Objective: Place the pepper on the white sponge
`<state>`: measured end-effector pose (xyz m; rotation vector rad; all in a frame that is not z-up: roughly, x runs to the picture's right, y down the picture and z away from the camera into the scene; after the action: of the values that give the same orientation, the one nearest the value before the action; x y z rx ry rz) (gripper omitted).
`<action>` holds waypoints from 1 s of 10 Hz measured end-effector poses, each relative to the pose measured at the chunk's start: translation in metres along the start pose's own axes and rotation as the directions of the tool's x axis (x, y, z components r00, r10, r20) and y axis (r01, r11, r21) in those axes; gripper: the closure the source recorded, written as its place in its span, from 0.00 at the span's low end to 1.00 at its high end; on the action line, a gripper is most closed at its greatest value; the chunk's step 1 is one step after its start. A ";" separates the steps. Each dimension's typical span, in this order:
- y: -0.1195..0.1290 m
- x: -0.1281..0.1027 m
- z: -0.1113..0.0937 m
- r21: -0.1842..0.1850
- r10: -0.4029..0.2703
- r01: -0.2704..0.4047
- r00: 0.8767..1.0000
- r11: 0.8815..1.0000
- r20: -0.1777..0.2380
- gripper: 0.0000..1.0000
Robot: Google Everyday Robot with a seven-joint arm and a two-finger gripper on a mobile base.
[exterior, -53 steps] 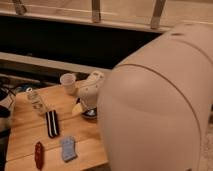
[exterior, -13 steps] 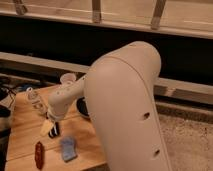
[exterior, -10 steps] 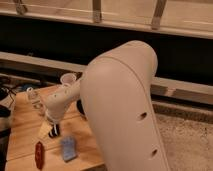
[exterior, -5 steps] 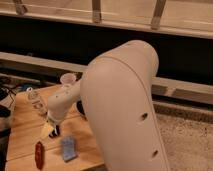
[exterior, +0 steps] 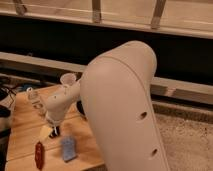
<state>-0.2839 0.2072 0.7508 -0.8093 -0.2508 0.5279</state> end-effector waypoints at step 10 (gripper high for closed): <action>0.063 0.010 0.024 -0.017 -0.005 0.005 1.000 1.000 -0.011 0.03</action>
<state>-0.3074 0.2631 0.7205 -0.8279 -0.2477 0.5167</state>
